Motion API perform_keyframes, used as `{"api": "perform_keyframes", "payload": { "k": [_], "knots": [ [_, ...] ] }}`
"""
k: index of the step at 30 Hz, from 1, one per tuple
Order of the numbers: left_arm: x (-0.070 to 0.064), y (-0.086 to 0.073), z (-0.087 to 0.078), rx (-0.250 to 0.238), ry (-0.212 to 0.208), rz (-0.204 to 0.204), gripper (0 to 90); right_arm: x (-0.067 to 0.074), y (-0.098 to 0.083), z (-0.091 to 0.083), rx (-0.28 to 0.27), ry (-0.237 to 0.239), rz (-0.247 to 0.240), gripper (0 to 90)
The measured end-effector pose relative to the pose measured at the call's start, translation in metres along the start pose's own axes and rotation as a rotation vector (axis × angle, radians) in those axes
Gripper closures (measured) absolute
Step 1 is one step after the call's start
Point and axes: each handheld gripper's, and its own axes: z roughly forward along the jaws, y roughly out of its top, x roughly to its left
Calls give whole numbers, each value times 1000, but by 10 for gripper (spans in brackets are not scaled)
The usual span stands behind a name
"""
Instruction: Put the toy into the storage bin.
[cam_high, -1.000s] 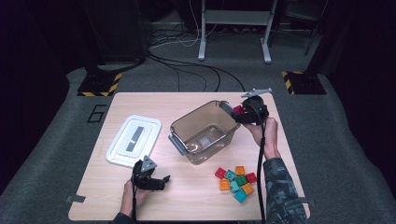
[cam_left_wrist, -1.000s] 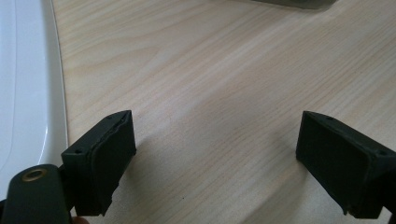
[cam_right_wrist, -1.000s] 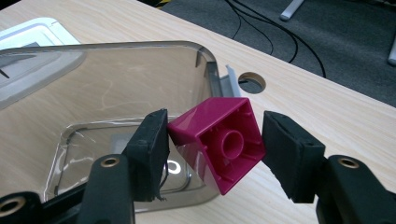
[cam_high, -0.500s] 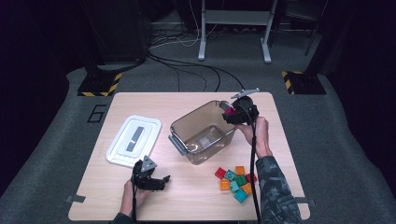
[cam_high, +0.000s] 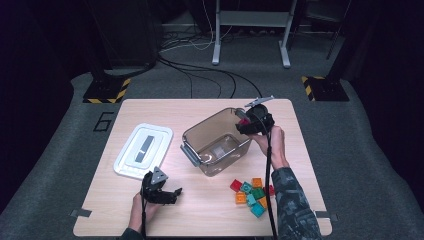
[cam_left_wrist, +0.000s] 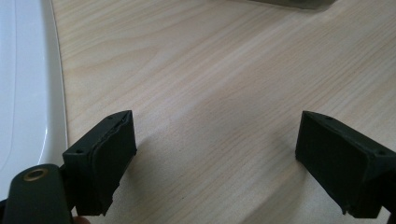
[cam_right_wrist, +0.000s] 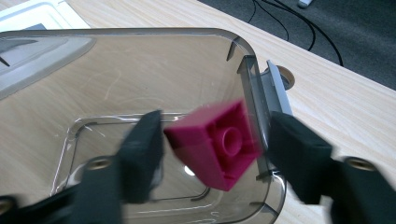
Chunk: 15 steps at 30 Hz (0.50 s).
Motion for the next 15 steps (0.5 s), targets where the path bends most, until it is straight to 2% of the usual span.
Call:
{"api": "perform_keyframes", "payload": {
  "k": [3,6,10,15],
  "knots": [
    [0,0,0,2,2,5,120,0,-1,-2,5,1,-1,144],
    [0,0,0,2,2,5,121,1,-3,-10,-16,0,-7,71],
    [0,0,0,2,2,6,122,1,-8,-20,-37,0,-2,33],
    [0,0,-1,7,4,9,121,-4,-24,-35,-57,-6,11,0]
  ]
}}
